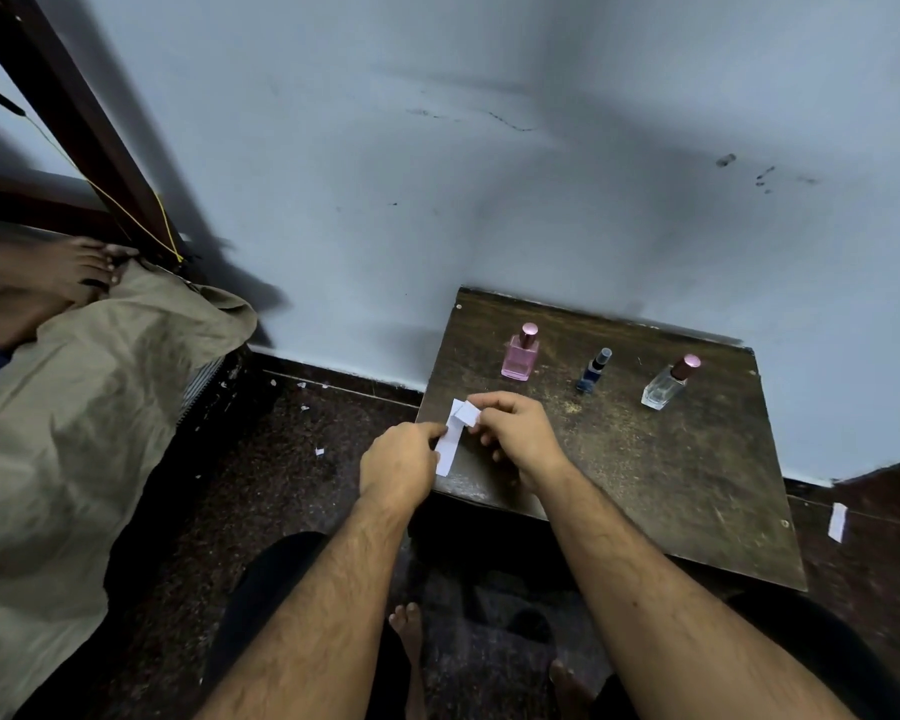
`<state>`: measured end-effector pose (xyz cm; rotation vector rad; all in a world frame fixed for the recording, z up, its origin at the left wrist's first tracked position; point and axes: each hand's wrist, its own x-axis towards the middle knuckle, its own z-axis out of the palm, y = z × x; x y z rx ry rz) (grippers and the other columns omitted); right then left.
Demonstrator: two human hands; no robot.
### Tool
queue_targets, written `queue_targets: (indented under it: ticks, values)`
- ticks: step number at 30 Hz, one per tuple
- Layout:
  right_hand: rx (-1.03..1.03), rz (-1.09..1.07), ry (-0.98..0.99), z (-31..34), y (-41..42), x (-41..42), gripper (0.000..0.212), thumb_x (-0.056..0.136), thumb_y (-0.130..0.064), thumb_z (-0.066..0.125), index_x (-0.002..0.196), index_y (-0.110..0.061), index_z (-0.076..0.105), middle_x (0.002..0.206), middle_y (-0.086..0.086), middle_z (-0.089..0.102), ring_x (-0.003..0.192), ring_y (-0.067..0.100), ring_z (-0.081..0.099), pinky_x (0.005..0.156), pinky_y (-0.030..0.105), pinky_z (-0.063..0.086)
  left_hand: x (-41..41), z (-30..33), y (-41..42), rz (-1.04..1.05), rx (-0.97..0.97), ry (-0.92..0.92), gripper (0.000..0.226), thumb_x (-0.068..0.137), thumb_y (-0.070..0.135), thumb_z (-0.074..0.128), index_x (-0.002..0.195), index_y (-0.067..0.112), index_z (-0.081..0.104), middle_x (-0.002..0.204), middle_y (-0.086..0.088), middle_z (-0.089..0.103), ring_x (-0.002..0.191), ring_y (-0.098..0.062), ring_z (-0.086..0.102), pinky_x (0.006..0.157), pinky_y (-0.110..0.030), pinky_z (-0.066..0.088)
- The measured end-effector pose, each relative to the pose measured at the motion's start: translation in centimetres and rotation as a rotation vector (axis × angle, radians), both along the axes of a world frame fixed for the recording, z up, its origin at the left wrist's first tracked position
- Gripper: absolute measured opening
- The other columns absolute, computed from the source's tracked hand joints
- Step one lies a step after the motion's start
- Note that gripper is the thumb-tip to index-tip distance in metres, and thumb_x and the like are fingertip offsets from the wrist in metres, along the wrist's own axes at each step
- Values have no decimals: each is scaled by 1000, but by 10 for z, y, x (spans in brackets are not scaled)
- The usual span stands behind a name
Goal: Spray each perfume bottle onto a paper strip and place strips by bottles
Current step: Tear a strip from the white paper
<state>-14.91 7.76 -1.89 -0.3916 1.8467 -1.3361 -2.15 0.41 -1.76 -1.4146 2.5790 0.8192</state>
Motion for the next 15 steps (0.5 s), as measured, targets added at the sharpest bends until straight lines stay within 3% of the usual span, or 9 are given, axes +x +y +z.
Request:
queue_targets:
  ticks: [3,8,11,15]
  values:
    - [-2,-15,-72,-1,0,-3,26,79,4,57,89,-13,75,71,6,67,56,11,52,41,19,35,-1,-1,0,-12,-15,-18,47,91,20,52,130,47,56,120,5,67,111,-23,61,85,-34,49]
    - [-16,22,-65,-2,1,-5,26,81,10,61,95,-10,70,80,10,64,62,11,54,45,19,42,0,-3,-1,-29,-30,-24,46,93,22,52,132,45,54,123,4,65,112,-24,60,87,-35,49]
    - [-14,43,86,-6,0,-3,27,76,9,70,94,-11,69,71,2,62,62,12,54,53,19,46,0,-4,-1,-37,-35,-19,46,93,22,52,133,45,54,123,4,65,112,-24,60,86,-35,49]
    - [94,85,417,-9,-3,2,20,70,-14,82,86,-19,71,72,-10,65,66,6,59,65,23,50,0,-6,-1,-56,-46,-21,46,94,23,51,134,45,53,122,2,65,112,-25,60,85,-37,49]
